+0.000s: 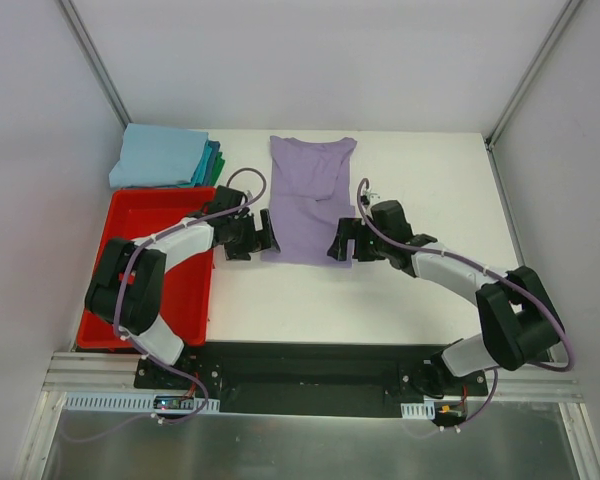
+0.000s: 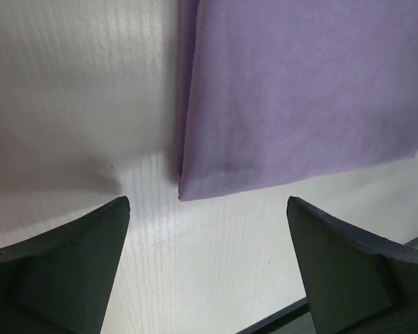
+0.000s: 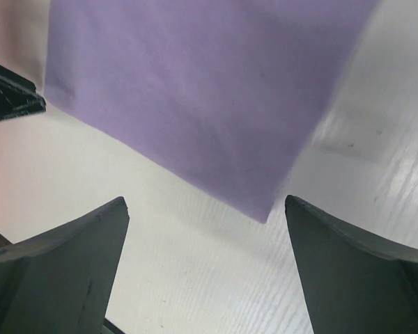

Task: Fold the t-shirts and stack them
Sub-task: Fold the folded rectangular tshirt in 1/3 of the way, then grab one side of the 2/3 rectangular tshirt with both arms, then fold the long partially folded tshirt into a neat square

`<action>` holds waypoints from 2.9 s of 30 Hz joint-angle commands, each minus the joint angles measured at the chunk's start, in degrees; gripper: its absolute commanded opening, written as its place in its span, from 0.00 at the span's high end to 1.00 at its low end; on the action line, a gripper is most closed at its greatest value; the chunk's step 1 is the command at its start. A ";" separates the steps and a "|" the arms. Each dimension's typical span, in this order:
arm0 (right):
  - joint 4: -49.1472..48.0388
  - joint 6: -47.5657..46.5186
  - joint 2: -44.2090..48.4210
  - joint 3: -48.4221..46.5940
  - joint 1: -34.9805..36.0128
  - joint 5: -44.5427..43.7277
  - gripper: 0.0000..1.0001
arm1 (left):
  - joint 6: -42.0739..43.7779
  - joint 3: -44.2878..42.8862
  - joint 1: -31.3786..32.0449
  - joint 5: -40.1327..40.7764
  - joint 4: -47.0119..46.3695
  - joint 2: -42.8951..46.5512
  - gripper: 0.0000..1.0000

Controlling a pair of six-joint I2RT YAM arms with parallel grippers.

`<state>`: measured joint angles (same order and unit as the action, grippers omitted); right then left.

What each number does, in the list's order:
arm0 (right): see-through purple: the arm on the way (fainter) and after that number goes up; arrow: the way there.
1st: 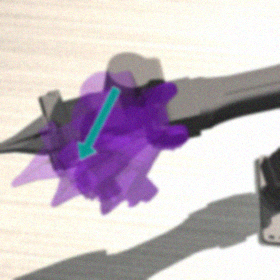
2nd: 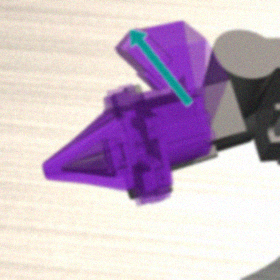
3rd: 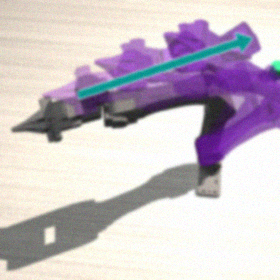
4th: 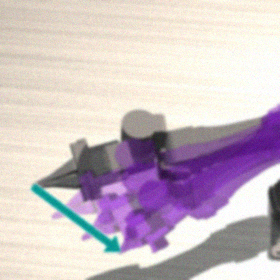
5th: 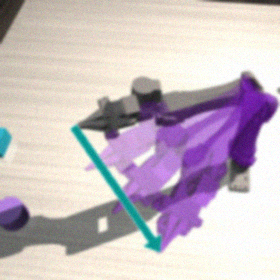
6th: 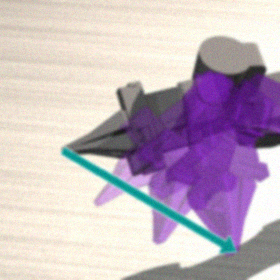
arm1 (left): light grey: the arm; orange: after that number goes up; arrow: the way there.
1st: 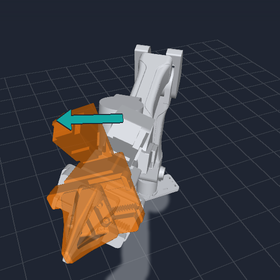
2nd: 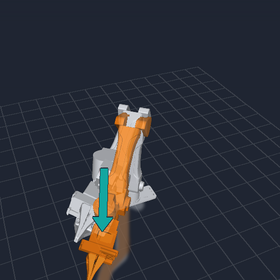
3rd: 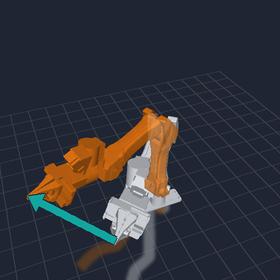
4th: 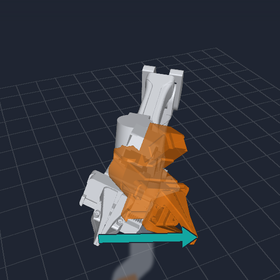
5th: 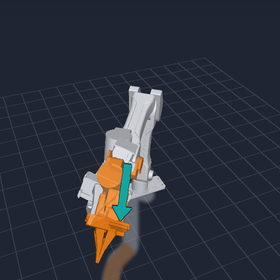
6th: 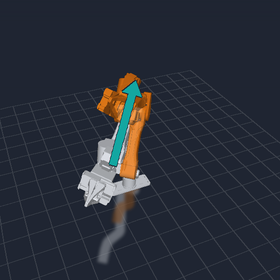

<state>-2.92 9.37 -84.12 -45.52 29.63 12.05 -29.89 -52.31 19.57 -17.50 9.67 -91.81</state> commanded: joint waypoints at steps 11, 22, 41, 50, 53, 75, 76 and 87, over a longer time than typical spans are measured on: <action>0.81 6.45 2.20 4.82 1.22 -4.49 0.04 | -2.11 -2.62 1.87 1.15 -0.62 -6.54 0.59; -1.03 8.30 1.77 5.79 1.22 -3.45 0.02 | -1.93 -0.42 2.57 3.26 -0.09 -5.05 1.00; -1.91 11.91 -6.15 5.26 1.57 -10.38 0.55 | -2.54 -0.42 3.37 4.05 -0.18 -5.31 1.00; -5.52 6.63 -6.60 5.26 1.57 -5.22 1.00 | -2.81 -0.16 3.81 3.08 -0.09 -3.03 1.00; -2.29 7.59 -1.42 6.23 1.66 -0.65 1.00 | -3.07 1.42 3.98 2.56 -0.09 0.74 1.00; 24.12 13.30 32.87 2.18 1.75 35.40 1.00 | -6.94 12.41 6.53 9.05 6.41 57.96 1.00; 23.23 13.48 33.14 2.45 1.66 35.06 1.00 | -6.85 12.15 6.53 10.02 6.41 57.97 1.00; 7.50 16.12 26.73 4.56 -4.40 34.88 1.00 | -6.93 6.79 6.53 21.00 6.41 47.87 1.00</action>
<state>12.80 23.62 -54.70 -41.43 27.46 44.49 -36.91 -42.19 25.96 -4.49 17.02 -42.13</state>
